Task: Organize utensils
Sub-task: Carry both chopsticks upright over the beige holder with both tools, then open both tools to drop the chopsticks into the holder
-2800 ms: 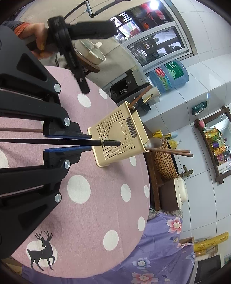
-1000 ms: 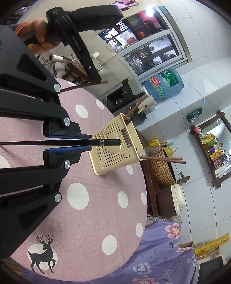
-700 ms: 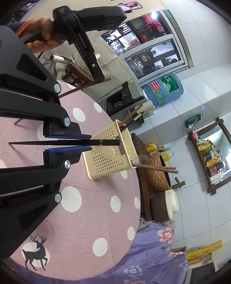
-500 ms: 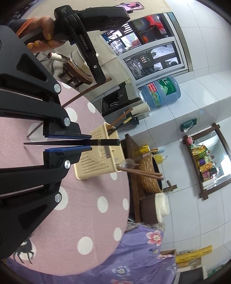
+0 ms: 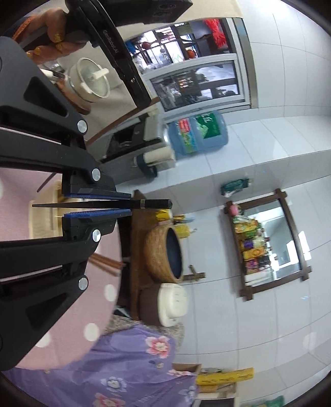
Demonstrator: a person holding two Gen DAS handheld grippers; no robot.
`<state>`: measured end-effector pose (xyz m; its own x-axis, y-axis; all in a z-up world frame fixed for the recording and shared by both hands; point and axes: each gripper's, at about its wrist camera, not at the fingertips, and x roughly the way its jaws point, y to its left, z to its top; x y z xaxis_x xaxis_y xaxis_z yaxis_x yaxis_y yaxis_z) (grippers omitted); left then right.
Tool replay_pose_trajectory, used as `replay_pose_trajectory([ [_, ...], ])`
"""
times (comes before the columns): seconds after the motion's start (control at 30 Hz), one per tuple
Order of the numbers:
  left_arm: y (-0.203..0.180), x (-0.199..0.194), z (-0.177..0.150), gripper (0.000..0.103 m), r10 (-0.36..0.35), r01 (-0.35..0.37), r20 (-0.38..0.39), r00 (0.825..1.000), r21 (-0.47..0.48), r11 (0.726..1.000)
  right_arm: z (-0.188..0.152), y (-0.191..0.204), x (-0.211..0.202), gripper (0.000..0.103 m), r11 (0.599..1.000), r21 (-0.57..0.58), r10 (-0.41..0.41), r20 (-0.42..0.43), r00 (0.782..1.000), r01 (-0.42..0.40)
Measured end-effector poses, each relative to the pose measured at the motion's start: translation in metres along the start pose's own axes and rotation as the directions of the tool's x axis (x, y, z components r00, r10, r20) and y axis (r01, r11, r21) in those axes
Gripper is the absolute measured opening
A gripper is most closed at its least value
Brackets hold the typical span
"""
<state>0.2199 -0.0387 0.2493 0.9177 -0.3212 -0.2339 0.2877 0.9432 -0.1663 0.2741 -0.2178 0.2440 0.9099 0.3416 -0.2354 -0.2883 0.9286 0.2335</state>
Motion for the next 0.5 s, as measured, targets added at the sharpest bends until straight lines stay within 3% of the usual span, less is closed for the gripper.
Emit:
replay_pose_trajectory([
  [0.1,-0.005,0.011,0.015,0.008,0.052,-0.053,0.041,0.998,0.024,0.998,0.013,0.005,0.017,0.008,0.999,-0.025,-0.044,0.037,0.998,0.045],
  [0.2,-0.001,0.032,0.009,0.008,0.077,-0.077,0.028,0.997,0.014,0.997,0.002,0.005,0.039,0.008,0.995,-0.045,-0.085,0.042,0.995,0.087],
  [0.5,0.016,0.091,-0.078,0.008,0.119,-0.119,-0.132,0.984,0.003,0.993,-0.081,-0.019,0.095,0.008,0.991,-0.032,-0.133,-0.102,0.986,0.13],
])
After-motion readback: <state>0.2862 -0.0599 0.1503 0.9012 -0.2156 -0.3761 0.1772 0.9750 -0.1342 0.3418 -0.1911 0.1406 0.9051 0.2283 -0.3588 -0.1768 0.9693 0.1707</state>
